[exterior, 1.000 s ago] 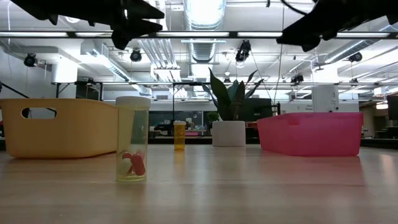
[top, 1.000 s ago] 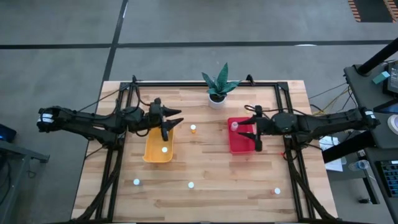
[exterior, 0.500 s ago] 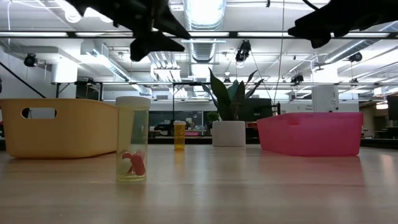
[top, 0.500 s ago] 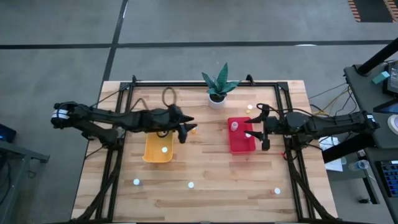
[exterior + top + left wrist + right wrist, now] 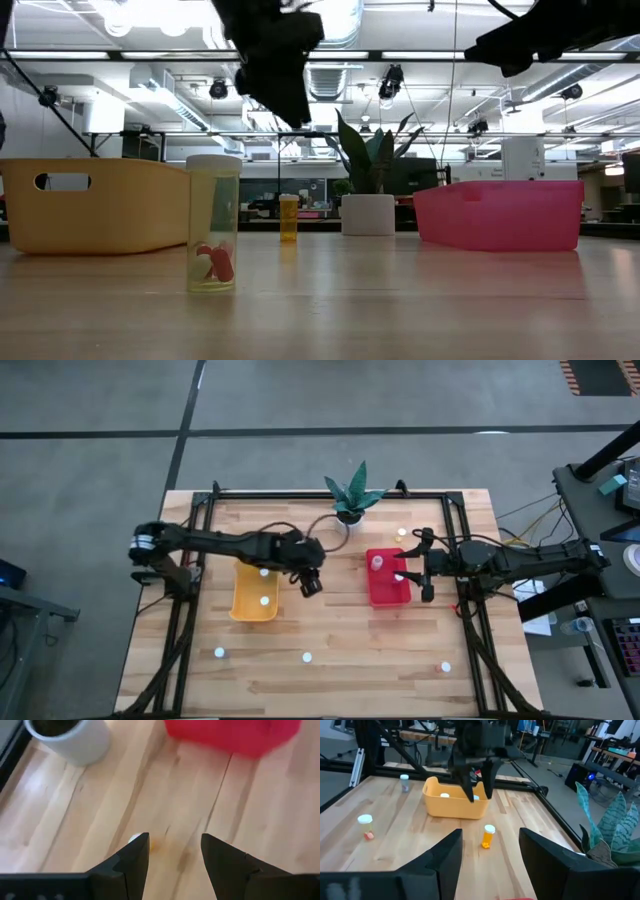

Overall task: Pick and place medicine bottles into bin by pill shape (circle, oval)
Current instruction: Put the orange tablet bottle into the yellow bin

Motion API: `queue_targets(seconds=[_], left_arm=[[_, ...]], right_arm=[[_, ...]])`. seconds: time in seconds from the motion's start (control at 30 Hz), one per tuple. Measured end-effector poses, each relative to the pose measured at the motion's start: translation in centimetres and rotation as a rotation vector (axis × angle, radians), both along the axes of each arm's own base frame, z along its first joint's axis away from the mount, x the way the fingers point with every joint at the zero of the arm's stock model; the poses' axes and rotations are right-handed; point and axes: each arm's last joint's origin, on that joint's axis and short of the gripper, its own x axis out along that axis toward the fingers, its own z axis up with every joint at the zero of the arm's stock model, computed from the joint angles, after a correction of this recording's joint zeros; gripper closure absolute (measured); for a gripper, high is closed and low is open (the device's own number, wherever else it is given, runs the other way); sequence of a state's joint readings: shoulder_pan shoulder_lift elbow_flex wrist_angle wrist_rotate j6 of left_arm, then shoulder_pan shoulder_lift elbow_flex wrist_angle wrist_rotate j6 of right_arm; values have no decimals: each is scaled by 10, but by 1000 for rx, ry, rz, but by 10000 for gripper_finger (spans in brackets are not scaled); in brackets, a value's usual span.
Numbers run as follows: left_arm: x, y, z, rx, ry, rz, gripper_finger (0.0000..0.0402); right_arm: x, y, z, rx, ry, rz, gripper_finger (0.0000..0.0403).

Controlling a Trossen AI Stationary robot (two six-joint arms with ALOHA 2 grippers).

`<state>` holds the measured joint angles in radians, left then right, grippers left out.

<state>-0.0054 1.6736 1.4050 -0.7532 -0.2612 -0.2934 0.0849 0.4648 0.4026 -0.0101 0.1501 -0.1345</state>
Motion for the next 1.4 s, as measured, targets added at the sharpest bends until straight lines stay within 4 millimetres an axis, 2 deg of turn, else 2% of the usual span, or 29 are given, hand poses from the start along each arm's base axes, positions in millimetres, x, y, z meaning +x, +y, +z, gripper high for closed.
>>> queue_targets(seconds=[0.2,0.37,0.53,0.67,0.9,1.2,1.4], left_arm=[[18,7,-19,79,236,-145,237],[26,21,-34,110,306,-202,237],[27,36,-39,80,326,-189,237],[27,42,-40,41,315,-191,237],[26,45,-41,11,307,-192,237],[25,46,-62,14,313,-185,237],[24,47,-65,25,317,-174,237]], right_arm=[[0,0,0,-1,0,0,215],[0,0,0,-1,0,-1,215],[0,0,0,-7,0,0,215],[0,0,0,-9,1,1,215],[0,0,0,-9,1,1,215],[0,0,0,-9,1,1,215],[0,0,0,-13,1,2,215]])
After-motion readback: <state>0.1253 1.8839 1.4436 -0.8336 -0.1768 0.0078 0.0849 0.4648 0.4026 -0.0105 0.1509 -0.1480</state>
